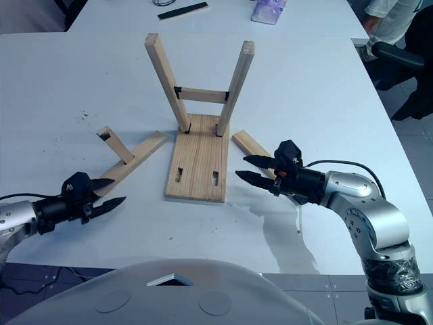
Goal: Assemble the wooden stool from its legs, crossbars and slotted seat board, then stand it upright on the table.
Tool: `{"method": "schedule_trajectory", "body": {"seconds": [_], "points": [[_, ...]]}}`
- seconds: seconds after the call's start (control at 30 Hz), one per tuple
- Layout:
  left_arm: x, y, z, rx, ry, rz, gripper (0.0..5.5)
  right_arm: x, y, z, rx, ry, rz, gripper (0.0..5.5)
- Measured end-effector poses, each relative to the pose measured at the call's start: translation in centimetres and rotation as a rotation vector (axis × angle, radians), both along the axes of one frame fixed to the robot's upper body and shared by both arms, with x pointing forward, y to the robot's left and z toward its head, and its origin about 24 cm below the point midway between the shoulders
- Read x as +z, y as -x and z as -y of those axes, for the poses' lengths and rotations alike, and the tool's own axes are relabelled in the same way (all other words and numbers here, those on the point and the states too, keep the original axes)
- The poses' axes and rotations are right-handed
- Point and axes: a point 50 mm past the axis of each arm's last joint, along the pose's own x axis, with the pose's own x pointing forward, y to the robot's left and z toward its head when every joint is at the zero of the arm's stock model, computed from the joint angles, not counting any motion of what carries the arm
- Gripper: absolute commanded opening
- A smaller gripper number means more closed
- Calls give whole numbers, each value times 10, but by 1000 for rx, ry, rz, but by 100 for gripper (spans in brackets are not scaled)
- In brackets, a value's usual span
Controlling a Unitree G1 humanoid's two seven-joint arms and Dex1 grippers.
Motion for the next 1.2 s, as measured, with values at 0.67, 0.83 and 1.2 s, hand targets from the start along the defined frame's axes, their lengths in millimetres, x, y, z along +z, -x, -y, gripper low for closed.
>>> {"method": "schedule_trajectory", "body": {"seconds": [0.67,0.83,1.2], "points": [[-25,-25,-25,166,-64,-10,382,3,-8,-1,27,5,15,229],[-45,-26,-23,203,8,-67,310,1,-10,-2,42,10,5,229],[-53,-32,-20,259,85,-21,203,3,-13,-2,57,17,12,229]]}}
